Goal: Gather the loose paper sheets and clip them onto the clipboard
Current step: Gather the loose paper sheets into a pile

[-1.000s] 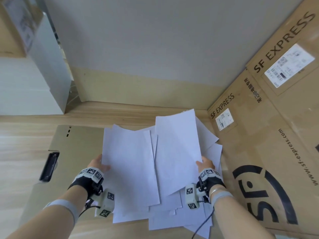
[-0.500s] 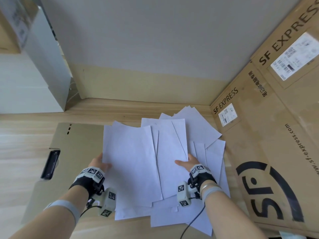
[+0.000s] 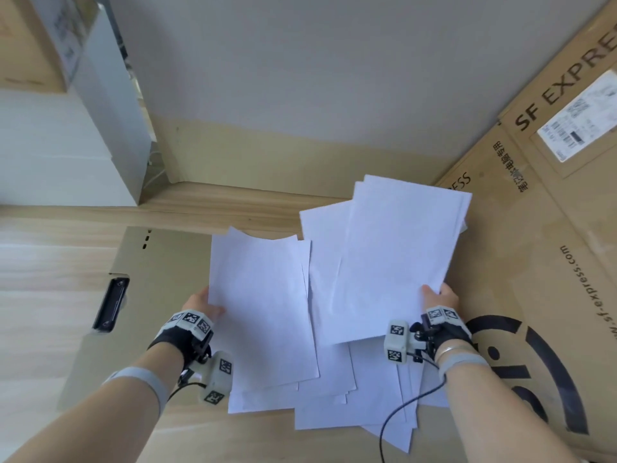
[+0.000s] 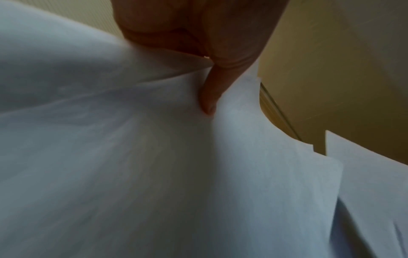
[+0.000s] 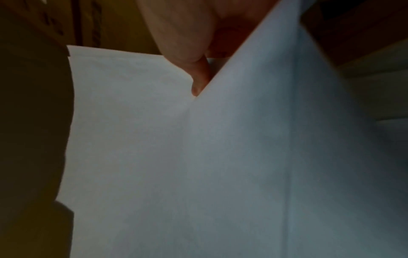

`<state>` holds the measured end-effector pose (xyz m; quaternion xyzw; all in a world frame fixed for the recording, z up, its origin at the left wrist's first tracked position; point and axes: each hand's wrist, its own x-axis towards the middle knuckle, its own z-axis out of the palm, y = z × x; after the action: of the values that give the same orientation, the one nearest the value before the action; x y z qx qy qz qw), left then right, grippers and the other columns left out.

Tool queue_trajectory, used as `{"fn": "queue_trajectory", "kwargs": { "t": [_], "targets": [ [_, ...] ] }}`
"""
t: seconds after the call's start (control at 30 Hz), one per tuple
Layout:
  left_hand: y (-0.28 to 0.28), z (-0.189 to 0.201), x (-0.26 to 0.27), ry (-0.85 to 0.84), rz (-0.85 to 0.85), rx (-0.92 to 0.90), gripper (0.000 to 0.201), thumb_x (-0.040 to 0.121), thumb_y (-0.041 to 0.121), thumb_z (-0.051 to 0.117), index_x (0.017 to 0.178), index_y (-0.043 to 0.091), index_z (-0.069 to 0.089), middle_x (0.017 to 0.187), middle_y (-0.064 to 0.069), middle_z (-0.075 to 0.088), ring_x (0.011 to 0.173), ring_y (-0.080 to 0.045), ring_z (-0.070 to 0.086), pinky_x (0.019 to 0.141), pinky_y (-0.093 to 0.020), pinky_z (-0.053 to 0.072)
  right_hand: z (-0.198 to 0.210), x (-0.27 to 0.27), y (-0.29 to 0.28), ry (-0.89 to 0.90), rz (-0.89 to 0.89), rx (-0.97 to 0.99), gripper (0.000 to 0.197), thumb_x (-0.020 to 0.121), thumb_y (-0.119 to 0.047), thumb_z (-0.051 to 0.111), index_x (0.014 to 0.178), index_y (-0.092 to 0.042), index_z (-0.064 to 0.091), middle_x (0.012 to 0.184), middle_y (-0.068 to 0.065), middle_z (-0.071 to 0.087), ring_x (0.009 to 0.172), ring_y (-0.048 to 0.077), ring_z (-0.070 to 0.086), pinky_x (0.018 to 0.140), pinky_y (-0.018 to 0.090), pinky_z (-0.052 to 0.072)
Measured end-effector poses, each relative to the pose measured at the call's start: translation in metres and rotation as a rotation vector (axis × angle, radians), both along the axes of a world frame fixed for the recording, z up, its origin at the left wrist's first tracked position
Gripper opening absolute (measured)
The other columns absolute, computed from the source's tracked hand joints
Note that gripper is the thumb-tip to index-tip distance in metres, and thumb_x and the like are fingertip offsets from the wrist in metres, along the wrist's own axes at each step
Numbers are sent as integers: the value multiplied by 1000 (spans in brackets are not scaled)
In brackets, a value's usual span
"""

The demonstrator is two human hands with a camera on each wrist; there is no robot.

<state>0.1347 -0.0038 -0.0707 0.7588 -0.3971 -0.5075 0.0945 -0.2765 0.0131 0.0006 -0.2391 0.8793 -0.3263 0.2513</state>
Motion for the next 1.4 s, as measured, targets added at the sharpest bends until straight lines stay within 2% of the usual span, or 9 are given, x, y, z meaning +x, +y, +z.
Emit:
{"fn": "queue_trajectory", "kwargs": {
  "t": [0.1, 0.2, 0.33, 0.53, 0.7, 0.77, 0.87, 1.03, 1.4],
  "targets": [
    [1, 3, -1, 8, -7, -10, 61, 83, -1, 55, 139, 19, 42, 118, -17, 65, 98, -33, 61, 83, -33, 46, 4, 2, 0, 8, -47, -29, 16, 84, -7, 48, 91, 2, 60, 79, 25, 58, 71, 22, 46, 67, 28, 36],
    [0, 5, -3, 33, -1, -17, 61, 84, -2, 54, 140, 19, 41, 120, -17, 64, 99, -32, 61, 82, -32, 45, 3, 21, 0, -42, 19, 39, 13, 86, -13, 50, 85, -5, 60, 66, 6, 51, 71, 22, 47, 66, 23, 38],
    [1, 4, -11, 67, 12, -31, 54, 87, -1, 52, 139, 11, 42, 126, -21, 60, 112, -37, 58, 86, -32, 44, -28, 68, -1, -123, 167, 88, 31, 88, -10, 54, 118, -1, 60, 115, 16, 65, 90, 19, 53, 78, 24, 40],
    [0, 13, -20, 143, 103, 11, 59, 96, 38, 42, 140, 0, 37, 145, -19, 42, 134, -36, 41, 113, -39, 30, -49, 136, 4, -201, 448, 269, 38, 90, -8, 52, 128, -5, 54, 127, 12, 61, 114, 26, 59, 91, 26, 43],
    [2, 14, -23, 61, 32, -6, 51, 84, 11, 65, 131, 1, 49, 124, -22, 60, 113, -35, 59, 90, -33, 45, -51, 162, 0, -165, 777, 451, 21, 92, -28, 53, 101, -11, 60, 103, 8, 65, 101, 24, 58, 83, 25, 42],
    [2, 14, -18, 47, 49, -20, 47, 82, 4, 65, 127, 0, 53, 118, -25, 63, 103, -36, 62, 83, -33, 46, -52, 158, -2, -60, 716, 395, 22, 93, -32, 50, 82, -14, 56, 86, 7, 58, 89, 25, 54, 75, 27, 38],
    [3, 17, -9, 34, 114, -27, 42, 84, -3, 59, 126, -4, 52, 119, -28, 61, 93, -32, 60, 77, -30, 41, -51, 141, 1, 72, 462, 382, 42, 87, -29, 59, 125, -15, 48, 130, 13, 45, 118, 31, 48, 95, 33, 41],
    [2, 16, -2, 17, 133, -24, 46, 84, -8, 57, 129, -4, 50, 124, -30, 58, 109, -40, 58, 79, -29, 38, -51, 136, 9, 18, 474, 480, 87, 74, -28, 76, 142, -19, 22, 139, 14, 37, 124, 34, 46, 99, 41, 44],
    [3, 17, -3, 18, 114, 6, 44, 83, -5, 58, 127, -5, 51, 121, -28, 60, 111, -39, 58, 84, -34, 42, -25, 81, 2, -34, 299, 268, 38, 93, -13, 54, 128, 0, 53, 133, 18, 55, 121, 32, 53, 97, 30, 41]
  ]
}}
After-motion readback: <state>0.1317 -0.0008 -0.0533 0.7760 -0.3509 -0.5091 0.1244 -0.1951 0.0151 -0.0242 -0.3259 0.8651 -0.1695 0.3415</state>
